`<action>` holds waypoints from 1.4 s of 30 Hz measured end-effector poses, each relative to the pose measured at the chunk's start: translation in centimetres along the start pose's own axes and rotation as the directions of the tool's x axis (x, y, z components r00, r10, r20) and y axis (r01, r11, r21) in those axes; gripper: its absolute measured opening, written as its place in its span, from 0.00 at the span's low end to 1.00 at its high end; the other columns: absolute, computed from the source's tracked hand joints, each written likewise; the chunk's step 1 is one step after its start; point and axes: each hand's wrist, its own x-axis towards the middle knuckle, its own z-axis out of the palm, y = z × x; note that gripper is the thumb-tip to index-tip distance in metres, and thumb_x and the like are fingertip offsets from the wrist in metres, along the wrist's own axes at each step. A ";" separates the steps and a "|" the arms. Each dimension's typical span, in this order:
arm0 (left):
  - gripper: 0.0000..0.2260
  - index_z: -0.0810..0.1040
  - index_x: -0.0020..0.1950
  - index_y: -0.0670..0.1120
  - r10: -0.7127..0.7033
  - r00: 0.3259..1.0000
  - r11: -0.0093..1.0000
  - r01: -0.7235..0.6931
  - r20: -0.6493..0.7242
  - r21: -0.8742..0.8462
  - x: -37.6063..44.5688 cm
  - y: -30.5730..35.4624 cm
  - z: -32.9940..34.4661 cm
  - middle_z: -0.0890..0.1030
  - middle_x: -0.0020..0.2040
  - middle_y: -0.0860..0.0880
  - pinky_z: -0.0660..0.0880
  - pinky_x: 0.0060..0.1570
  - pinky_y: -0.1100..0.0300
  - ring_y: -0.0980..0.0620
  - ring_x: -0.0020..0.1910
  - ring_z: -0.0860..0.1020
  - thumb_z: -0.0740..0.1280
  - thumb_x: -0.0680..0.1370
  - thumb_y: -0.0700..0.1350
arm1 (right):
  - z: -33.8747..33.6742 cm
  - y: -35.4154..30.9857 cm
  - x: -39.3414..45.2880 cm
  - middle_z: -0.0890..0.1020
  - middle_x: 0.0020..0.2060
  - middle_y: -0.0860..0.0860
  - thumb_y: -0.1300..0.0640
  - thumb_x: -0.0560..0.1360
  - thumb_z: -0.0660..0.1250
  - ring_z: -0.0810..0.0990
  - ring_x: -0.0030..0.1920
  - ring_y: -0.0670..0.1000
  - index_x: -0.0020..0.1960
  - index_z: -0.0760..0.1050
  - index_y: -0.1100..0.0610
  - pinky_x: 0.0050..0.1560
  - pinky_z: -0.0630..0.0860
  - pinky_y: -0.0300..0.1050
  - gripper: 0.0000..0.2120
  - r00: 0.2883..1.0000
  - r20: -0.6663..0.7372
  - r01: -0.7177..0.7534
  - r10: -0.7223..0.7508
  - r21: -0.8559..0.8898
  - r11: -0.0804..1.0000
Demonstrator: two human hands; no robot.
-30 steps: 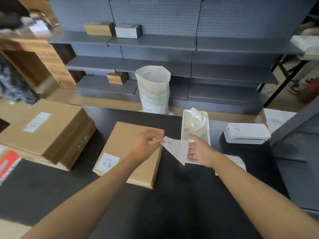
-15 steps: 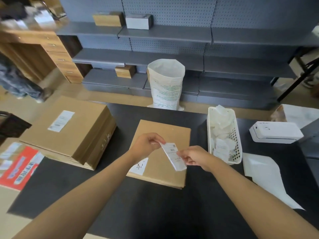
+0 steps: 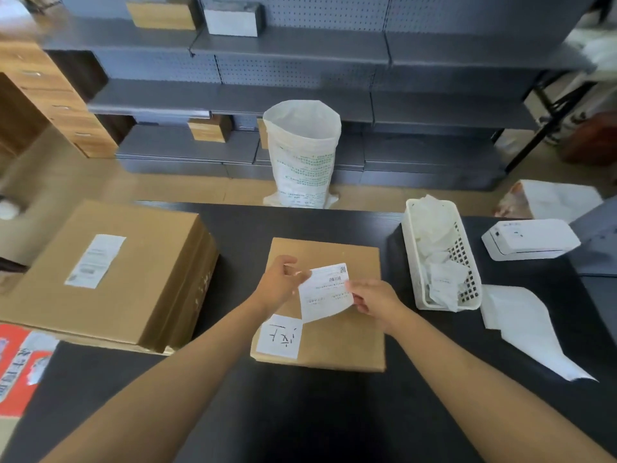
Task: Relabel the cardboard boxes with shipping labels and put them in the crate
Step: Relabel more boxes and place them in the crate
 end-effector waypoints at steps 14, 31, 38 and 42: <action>0.16 0.69 0.63 0.45 0.103 0.994 0.978 -0.108 0.035 0.176 2.7 -0.8 0.1 0.77 0.46 0.47 0.75 0.44 0.59 0.49 0.49 0.77 0.67 0.77 0.41 | 2.3 0.7 0.7 0.81 0.43 0.46 0.53 0.75 0.69 0.79 0.45 0.46 0.45 0.78 0.52 0.41 0.73 0.37 0.03 0.921 -0.332 0.128 -0.204 -0.236 0.963; 0.17 0.66 0.64 0.48 0.212 0.977 0.874 -0.182 -0.016 0.451 2.9 -2.3 1.9 0.76 0.53 0.50 0.74 0.38 0.62 0.54 0.42 0.76 0.67 0.77 0.42 | 2.7 1.3 0.4 0.81 0.45 0.47 0.46 0.76 0.66 0.79 0.45 0.49 0.50 0.72 0.50 0.51 0.74 0.48 0.09 0.862 -0.236 0.103 -0.449 -0.785 0.611; 0.23 0.65 0.70 0.47 0.520 0.839 0.438 -0.426 0.163 0.792 2.0 -3.1 2.2 0.65 0.69 0.49 0.62 0.64 0.59 0.49 0.64 0.66 0.64 0.76 0.38 | 3.2 2.4 0.6 0.63 0.71 0.55 0.53 0.78 0.62 0.59 0.71 0.55 0.71 0.62 0.56 0.72 0.57 0.48 0.24 0.768 -0.085 0.181 -0.635 -0.922 0.341; 0.23 0.53 0.78 0.47 0.474 0.810 0.262 -0.503 0.344 0.824 1.6 -4.7 3.2 0.55 0.78 0.49 0.48 0.73 0.53 0.49 0.77 0.52 0.52 0.82 0.45 | 4.9 2.8 1.2 0.45 0.78 0.53 0.54 0.82 0.53 0.39 0.77 0.53 0.78 0.46 0.58 0.73 0.33 0.46 0.28 0.762 0.151 0.312 -0.630 -0.937 0.154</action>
